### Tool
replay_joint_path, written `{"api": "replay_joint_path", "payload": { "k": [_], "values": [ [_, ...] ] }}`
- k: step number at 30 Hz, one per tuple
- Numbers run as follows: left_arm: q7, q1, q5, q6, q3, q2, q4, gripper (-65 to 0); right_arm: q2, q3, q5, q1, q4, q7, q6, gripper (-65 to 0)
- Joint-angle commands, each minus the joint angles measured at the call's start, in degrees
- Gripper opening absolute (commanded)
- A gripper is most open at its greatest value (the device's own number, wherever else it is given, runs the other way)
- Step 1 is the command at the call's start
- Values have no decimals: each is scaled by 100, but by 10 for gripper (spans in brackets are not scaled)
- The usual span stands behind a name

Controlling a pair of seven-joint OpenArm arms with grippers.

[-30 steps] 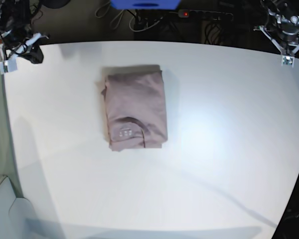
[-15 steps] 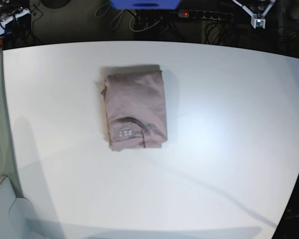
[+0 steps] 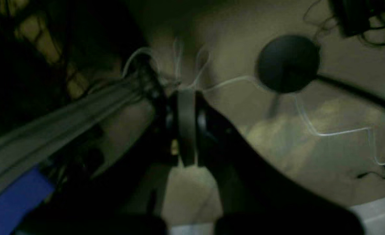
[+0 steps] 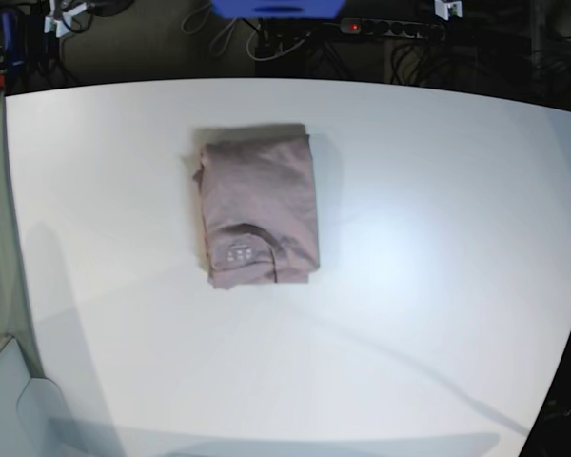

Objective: Layout the t-shirt on the table in an organized manner, then fold the t-shirt properly

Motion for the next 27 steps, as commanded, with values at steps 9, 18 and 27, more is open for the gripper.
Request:
{"api": "replay_joint_path", "payload": {
  "k": [9,18,27],
  "values": [
    [-522,183,-53,-10,1544,-247,-823,-648,-471,-90,-1319,167,-625,633,47,-650],
    [-1815,95,-88,-10,2405,-115,-1869,-648,13,-293,-1952,695,-4080,2945,47,-650],
    [-2676,-793,-53,-6,2467,-291,-3443,-649,21,-1972,-1952,677,-4977,4422,47,-650]
  ]
}}
